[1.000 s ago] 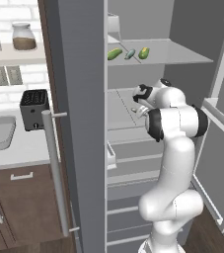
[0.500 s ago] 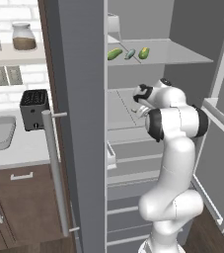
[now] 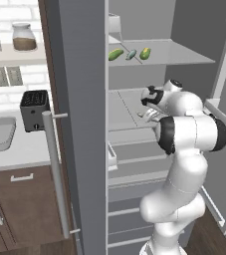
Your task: Place one corn and one fish in each tupperware on the nearby counter, to pack two identical lunches.
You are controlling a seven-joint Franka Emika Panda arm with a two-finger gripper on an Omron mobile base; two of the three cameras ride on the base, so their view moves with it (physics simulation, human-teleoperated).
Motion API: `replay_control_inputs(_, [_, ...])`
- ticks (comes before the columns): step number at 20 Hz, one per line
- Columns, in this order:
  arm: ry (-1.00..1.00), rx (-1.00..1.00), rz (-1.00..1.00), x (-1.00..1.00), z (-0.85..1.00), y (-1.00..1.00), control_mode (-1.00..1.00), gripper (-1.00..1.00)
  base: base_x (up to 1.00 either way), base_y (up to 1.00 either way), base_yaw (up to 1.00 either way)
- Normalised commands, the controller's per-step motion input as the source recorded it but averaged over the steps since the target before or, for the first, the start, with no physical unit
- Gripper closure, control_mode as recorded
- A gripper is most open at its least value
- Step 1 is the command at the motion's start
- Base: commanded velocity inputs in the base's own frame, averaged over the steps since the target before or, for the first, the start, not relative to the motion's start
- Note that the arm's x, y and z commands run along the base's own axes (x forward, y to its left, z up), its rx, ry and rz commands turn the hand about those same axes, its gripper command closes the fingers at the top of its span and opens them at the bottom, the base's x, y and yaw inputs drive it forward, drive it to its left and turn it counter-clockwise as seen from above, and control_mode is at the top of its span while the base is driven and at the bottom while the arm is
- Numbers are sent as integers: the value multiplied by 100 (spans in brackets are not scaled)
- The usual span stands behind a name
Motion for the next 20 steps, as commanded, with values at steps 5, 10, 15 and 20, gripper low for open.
replay_control_inputs(5, [1, 0, -18, -100, 46, 1, -100, 100, 0, 0, 0])
replay_control_inputs(10, [21, 0, -12, -95, 70, 15, -100, 100, 0, 0, 0])
replay_control_inputs(15, [19, 0, -13, -100, 66, 23, -100, 100, 0, 0, 0])
replay_control_inputs(20, [11, 0, -18, -100, 51, 20, -100, 100, 0, 0, 0])
